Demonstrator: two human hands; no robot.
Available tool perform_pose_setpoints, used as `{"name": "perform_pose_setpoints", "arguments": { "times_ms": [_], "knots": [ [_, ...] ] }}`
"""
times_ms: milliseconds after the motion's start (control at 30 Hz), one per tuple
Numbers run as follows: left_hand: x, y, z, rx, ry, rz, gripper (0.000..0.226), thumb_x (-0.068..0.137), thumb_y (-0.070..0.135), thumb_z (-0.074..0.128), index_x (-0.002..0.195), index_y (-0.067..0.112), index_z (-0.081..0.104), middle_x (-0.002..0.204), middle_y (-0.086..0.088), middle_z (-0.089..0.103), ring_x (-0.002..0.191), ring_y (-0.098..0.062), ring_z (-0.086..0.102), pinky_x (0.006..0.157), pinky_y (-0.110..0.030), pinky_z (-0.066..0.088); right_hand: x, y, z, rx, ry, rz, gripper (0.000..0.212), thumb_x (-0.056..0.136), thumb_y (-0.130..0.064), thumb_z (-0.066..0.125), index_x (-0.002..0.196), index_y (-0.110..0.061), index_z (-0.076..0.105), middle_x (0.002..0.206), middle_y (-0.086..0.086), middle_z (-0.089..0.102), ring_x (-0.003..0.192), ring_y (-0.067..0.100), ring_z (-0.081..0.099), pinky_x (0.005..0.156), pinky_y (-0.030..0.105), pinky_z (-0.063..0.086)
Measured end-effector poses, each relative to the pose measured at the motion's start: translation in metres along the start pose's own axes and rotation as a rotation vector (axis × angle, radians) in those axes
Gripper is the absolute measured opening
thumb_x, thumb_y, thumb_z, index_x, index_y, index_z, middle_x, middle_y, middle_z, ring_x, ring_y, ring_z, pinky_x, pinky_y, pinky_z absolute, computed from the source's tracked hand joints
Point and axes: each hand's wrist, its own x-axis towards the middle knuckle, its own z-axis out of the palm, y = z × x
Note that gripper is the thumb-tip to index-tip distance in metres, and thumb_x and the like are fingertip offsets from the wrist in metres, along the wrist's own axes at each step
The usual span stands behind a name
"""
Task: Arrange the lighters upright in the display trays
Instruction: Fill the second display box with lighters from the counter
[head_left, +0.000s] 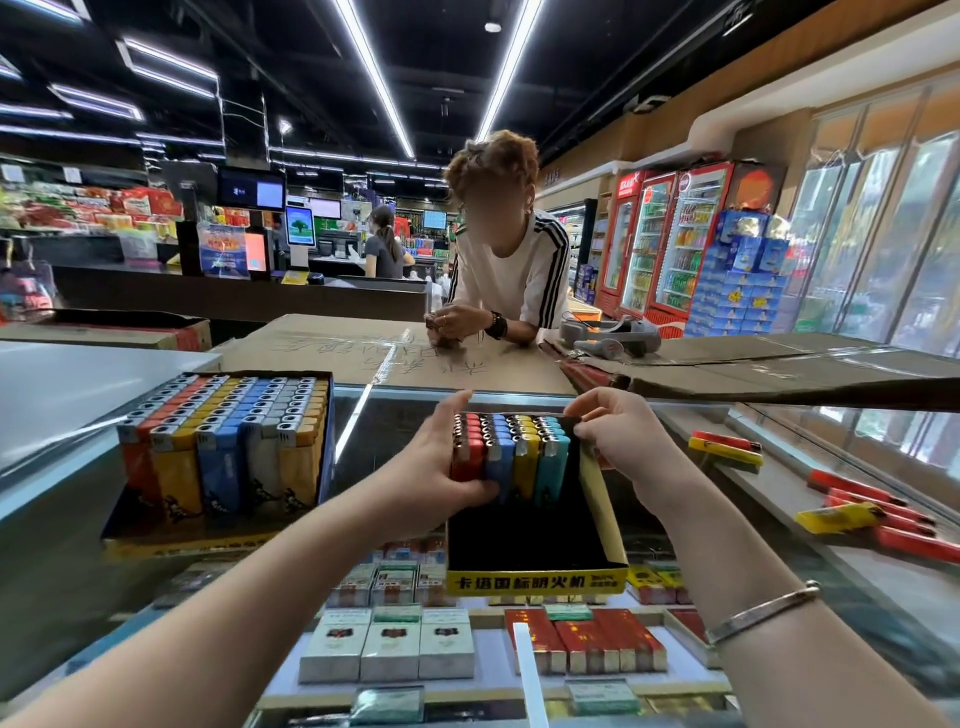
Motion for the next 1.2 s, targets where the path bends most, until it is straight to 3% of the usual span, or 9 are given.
{"name": "perform_pose_setpoints", "arguments": {
  "times_ms": [67,233,333,467,700,967,1033,1100,1200],
  "knots": [
    [0.001,-0.004,0.006,-0.063,0.007,-0.022,0.101,0.073,0.023,0.075,0.139,0.051,0.004,0.145,-0.005,0.029,0.126,-0.024,0.041,0.105,-0.048,0.037,0.000,0.002,0.000,-0.043,0.025,-0.023,0.021,0.089,-0.002,0.050,0.089,-0.020,0.060,0.091,0.005,0.061,0.083,0.015,0.056,0.057,0.023,0.041],
    [0.004,-0.004,0.014,-0.151,0.039,-0.070,0.118,0.057,0.037,0.073,0.145,0.040,-0.006,0.148,-0.005,0.026,0.128,-0.023,0.039,0.107,-0.046,0.036,0.001,0.003,-0.002,-0.117,0.171,-0.105,0.009,0.094,-0.017,0.052,0.089,-0.019,0.059,0.080,0.001,0.059,0.072,0.012,0.057,0.058,0.024,0.044],
    [0.005,-0.003,0.019,-0.192,0.020,-0.075,0.115,0.065,0.024,0.072,0.146,0.033,-0.009,0.150,-0.004,0.023,0.129,-0.020,0.037,0.108,-0.042,0.034,0.000,0.004,-0.014,-0.228,0.273,-0.120,0.007,0.094,-0.017,0.051,0.093,-0.016,0.057,0.086,0.004,0.060,0.078,0.017,0.059,0.070,0.033,0.054],
    [0.006,-0.003,0.025,-0.219,-0.040,-0.104,0.110,0.075,0.004,0.064,0.144,0.037,-0.016,0.153,-0.004,0.011,0.133,-0.026,0.031,0.108,-0.046,0.035,-0.011,0.026,-0.049,-0.658,0.398,0.016,0.015,0.091,-0.010,0.050,0.104,-0.011,0.058,0.092,0.007,0.057,0.081,0.019,0.053,0.066,0.032,0.044],
    [0.006,0.001,0.032,-0.242,-0.031,-0.129,0.107,0.078,-0.004,0.056,0.143,0.039,-0.016,0.151,-0.006,0.014,0.129,-0.030,0.036,0.106,-0.046,0.037,-0.054,0.072,-0.093,-1.180,0.306,0.438,0.019,0.092,-0.012,0.052,0.111,-0.015,0.052,0.091,0.006,0.056,0.082,0.021,0.056,0.066,0.031,0.048],
    [0.001,0.005,0.033,-0.155,0.022,-0.119,0.101,0.079,-0.004,0.053,0.145,0.033,-0.014,0.155,-0.002,0.007,0.134,-0.024,0.027,0.110,-0.042,0.031,-0.052,0.074,-0.086,-1.264,0.297,0.300,0.010,0.089,-0.007,0.052,0.094,-0.016,0.053,0.081,0.002,0.053,0.070,0.016,0.050,0.055,0.027,0.037],
    [0.001,0.005,0.032,-0.140,0.025,-0.111,0.100,0.079,-0.004,0.052,0.146,0.032,-0.013,0.155,-0.001,0.006,0.134,-0.023,0.025,0.111,-0.040,0.029,-0.049,0.077,-0.083,-1.314,0.301,0.274,0.011,0.090,-0.008,0.051,0.091,-0.019,0.053,0.077,0.000,0.051,0.071,0.016,0.048,0.070,0.032,0.045],
    [0.001,0.006,0.032,-0.136,0.023,-0.114,0.099,0.080,-0.004,0.052,0.146,0.032,-0.013,0.155,0.001,0.005,0.134,-0.022,0.024,0.111,-0.037,0.029,-0.045,0.080,-0.085,-1.355,0.326,0.253,0.013,0.091,-0.010,0.049,0.093,-0.022,0.054,0.075,-0.002,0.049,0.075,0.019,0.045,0.095,0.040,0.040],
    [0.001,0.007,0.032,-0.133,0.017,-0.120,0.099,0.080,-0.004,0.053,0.146,0.032,-0.012,0.155,0.003,0.004,0.133,-0.022,0.025,0.110,-0.036,0.030,-0.044,0.089,-0.100,-1.366,0.458,0.235,0.031,0.089,-0.013,0.049,0.117,-0.023,0.056,0.103,0.005,0.056,0.101,0.025,0.052,0.097,0.041,0.037]
  ]
}}
